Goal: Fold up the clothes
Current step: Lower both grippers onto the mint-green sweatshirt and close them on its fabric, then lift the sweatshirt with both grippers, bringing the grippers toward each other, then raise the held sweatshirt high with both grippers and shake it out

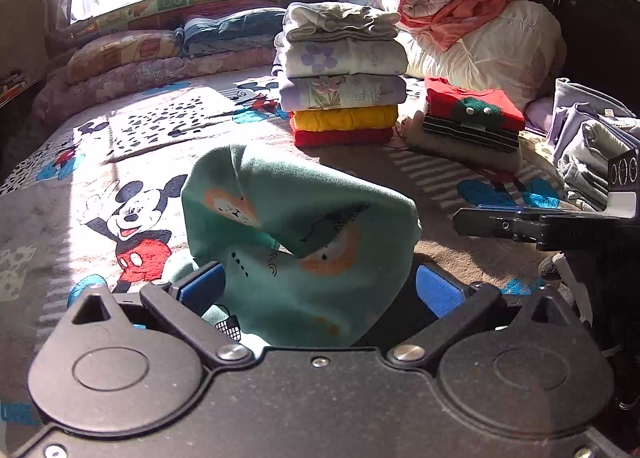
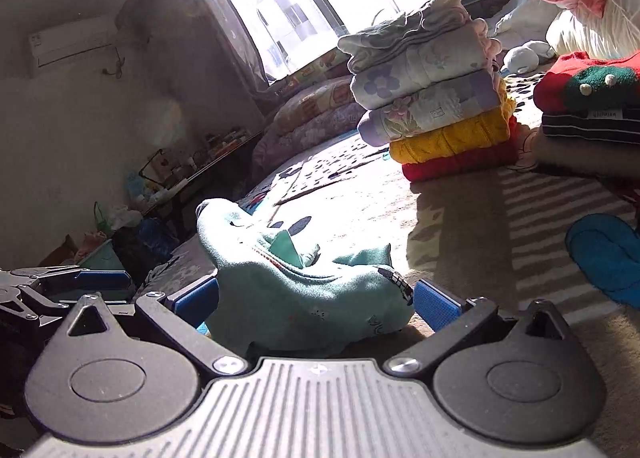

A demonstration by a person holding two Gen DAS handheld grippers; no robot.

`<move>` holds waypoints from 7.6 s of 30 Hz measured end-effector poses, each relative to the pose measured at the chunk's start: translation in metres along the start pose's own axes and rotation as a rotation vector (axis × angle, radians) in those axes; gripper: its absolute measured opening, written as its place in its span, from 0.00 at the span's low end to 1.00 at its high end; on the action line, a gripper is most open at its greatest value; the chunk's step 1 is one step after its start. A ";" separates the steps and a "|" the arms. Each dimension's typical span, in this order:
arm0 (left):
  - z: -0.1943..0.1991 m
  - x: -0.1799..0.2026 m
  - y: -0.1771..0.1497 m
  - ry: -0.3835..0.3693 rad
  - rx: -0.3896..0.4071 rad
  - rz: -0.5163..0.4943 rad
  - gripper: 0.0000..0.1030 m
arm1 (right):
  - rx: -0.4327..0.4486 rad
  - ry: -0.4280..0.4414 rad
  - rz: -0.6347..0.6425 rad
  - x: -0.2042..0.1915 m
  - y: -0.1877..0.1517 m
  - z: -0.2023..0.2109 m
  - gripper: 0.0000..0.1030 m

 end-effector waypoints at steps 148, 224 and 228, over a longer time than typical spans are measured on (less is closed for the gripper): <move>0.156 0.004 0.057 0.005 0.479 -0.615 0.07 | -0.201 0.079 1.155 -0.204 0.125 0.076 0.14; -0.001 -0.029 -0.123 0.197 0.093 -0.953 0.06 | -0.481 -0.096 1.454 -0.173 -0.092 -0.040 0.13; 0.003 -0.029 -0.156 0.206 0.072 -1.015 0.06 | -0.474 -0.097 1.474 -0.181 -0.113 -0.026 0.13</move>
Point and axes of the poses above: each gripper's, at about its wrist camera, not at the fingertips, and z roughly against the way its jaws point, x to its right, y to its top, the point moved 3 cm from there along -z, roughly the way its jaws point, and after that the axes turned 10 degrees about z, right-handed, at the moved point
